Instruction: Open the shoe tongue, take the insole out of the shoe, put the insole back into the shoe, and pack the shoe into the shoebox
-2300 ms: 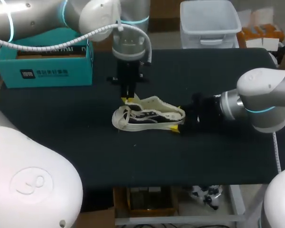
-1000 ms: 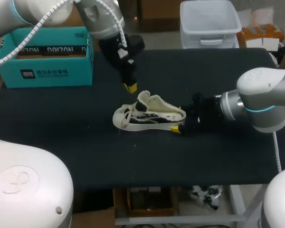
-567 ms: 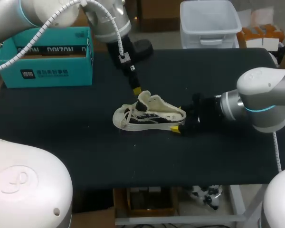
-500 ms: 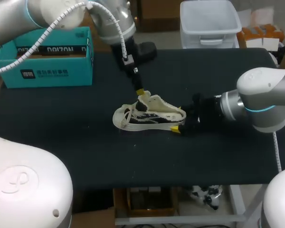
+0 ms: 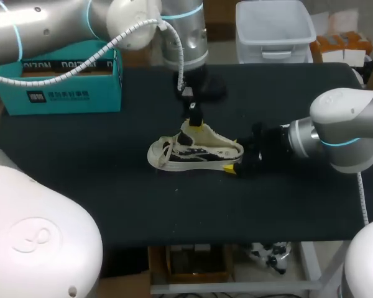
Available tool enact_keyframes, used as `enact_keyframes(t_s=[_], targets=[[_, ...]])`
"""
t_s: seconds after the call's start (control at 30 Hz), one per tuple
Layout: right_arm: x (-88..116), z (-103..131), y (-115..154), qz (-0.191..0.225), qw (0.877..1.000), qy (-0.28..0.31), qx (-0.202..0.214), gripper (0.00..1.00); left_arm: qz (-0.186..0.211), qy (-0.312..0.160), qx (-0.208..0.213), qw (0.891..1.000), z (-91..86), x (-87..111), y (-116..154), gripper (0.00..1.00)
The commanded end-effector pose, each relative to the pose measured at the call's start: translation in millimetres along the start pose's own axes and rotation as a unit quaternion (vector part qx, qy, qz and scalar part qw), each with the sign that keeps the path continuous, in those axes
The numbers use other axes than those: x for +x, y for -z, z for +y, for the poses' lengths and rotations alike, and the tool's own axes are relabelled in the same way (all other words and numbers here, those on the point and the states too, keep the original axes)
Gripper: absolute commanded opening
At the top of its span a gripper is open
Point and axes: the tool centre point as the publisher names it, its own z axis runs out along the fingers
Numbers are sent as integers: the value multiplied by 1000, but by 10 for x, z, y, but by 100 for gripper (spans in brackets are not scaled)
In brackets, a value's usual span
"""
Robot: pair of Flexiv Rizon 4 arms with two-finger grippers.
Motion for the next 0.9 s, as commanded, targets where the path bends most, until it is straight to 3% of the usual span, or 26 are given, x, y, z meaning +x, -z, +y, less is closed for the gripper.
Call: enact_keyframes(t_s=[0.03, 0.2, 0.63, 0.9], targets=[[-9, -23, 4, 0, 1000, 0, -3, 0, 20, 3, -4, 1000, -30, -128, -242, 0], [-9, -23, 4, 0, 1000, 0, -3, 0, 27, 4, 0, 1000, 96, -89, -460, 0], [-9, -23, 4, 0, 1000, 0, -3, 0, 63, 12, -12, 998, 171, 48, -913, 0], [-9, -23, 4, 0, 1000, 0, -3, 0, 49, 33, -21, 998, 248, 123, -1047, 0]])
